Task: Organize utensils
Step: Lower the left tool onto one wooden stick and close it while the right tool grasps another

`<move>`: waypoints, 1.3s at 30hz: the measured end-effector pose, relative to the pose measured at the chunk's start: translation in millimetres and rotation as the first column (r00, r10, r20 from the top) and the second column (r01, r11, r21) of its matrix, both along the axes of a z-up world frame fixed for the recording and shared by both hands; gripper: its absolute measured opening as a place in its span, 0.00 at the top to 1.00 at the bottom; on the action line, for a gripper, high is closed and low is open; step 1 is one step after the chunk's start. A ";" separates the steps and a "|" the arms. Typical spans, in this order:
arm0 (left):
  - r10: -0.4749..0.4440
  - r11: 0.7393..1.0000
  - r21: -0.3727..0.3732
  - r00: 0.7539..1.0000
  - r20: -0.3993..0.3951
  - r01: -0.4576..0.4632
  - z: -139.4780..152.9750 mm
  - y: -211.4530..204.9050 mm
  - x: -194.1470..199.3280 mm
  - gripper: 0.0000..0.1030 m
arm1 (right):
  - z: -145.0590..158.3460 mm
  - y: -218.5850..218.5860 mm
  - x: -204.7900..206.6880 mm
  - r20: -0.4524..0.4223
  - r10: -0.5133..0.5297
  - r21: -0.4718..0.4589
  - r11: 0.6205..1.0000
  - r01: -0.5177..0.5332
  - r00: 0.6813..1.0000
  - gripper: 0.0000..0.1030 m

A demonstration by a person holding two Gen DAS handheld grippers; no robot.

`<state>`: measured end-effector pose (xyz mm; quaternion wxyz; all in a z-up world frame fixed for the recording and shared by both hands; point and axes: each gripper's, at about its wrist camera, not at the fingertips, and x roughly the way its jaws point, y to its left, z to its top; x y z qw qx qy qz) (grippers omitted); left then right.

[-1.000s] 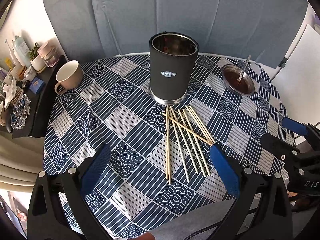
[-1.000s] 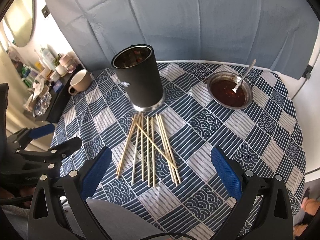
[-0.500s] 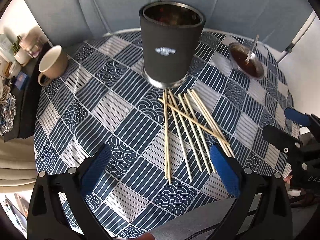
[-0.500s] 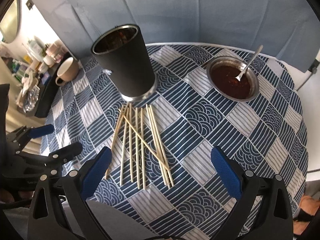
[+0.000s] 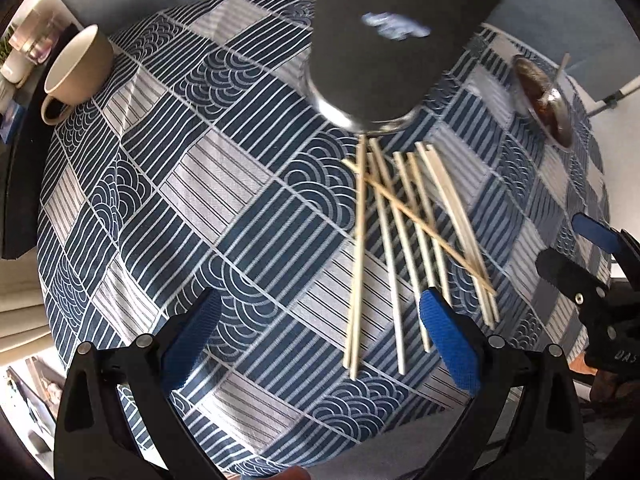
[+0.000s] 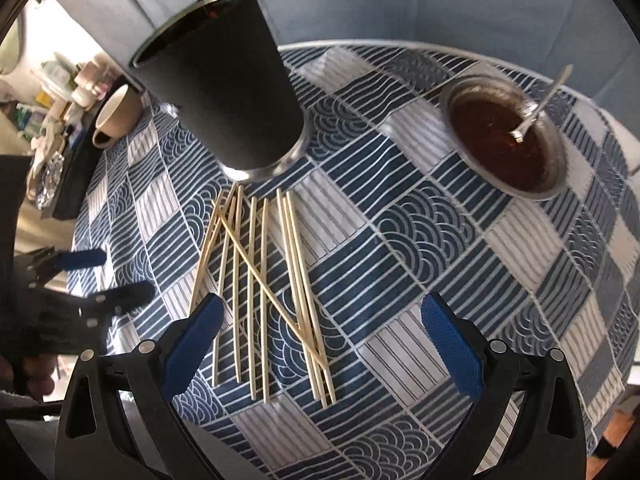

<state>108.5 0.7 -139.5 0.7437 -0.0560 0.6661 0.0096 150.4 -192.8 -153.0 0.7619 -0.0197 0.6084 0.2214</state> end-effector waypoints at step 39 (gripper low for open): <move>0.067 0.995 0.081 0.994 -0.084 -0.060 -100.7 32.9 32.7 0.06 | -71.4 58.9 48.8 -0.028 0.224 -0.225 0.948 -0.224 0.974 0.47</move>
